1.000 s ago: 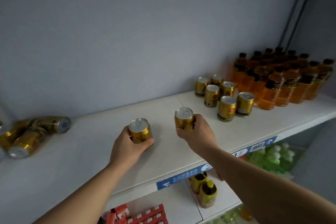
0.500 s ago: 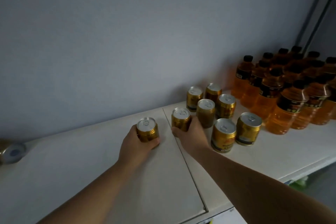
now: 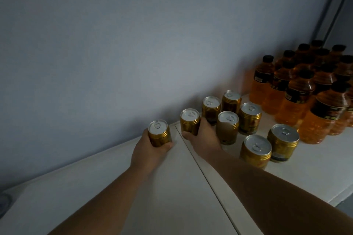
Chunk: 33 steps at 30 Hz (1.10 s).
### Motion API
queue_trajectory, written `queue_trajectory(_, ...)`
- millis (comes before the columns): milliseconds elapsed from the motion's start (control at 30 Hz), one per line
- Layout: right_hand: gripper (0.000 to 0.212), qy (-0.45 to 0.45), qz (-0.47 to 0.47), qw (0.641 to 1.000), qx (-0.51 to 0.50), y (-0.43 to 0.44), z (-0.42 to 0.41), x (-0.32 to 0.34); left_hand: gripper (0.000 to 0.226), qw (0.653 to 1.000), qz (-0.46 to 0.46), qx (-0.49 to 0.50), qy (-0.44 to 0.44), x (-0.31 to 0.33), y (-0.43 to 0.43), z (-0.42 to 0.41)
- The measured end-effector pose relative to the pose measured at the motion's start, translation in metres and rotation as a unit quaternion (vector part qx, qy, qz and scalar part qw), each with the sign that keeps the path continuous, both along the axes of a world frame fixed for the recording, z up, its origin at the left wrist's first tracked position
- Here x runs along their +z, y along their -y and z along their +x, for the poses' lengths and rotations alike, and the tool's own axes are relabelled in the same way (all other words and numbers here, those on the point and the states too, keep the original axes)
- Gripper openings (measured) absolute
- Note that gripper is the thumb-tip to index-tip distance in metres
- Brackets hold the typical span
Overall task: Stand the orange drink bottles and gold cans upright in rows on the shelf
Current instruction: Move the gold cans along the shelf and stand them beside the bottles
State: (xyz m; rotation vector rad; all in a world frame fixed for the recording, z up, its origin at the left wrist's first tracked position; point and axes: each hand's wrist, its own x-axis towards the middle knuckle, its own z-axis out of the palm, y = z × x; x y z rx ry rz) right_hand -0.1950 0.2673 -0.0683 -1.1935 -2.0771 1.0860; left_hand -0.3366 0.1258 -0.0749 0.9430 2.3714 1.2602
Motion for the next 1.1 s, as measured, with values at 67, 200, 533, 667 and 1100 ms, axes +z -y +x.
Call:
queue_trajectory(67, 0.059, 0.007, 0.014, 1.000, 0.001, -0.001, -0.003, -0.002, 0.083, 1.000, 0.009, -0.001, 0.000, -0.001, -0.006, -0.003)
queue_trajectory(200, 0.062, 0.010, 0.023, 1.000, -0.001, -0.004, -0.006, 0.000, 0.081, 1.000, 0.012, -0.001, -0.002, -0.001, -0.015, -0.006)
queue_trajectory(533, 0.065, 0.001, 0.023, 1.000, 0.005, -0.007, -0.008, -0.004, 0.080, 1.000, 0.020, -0.006, -0.013, -0.005, -0.016, -0.008)
queue_trajectory(667, 0.067, 0.003, 0.036, 0.999, 0.009, -0.007, -0.006, -0.009, 0.073, 1.000, 0.015, -0.014, -0.012, -0.003, -0.018, -0.009)
queue_trajectory(1100, 0.065, 0.047, 0.021, 0.998, 0.026, -0.010, -0.009, -0.007, 0.087, 0.998, -0.044, -0.035, 0.036, 0.009, -0.015, -0.009)
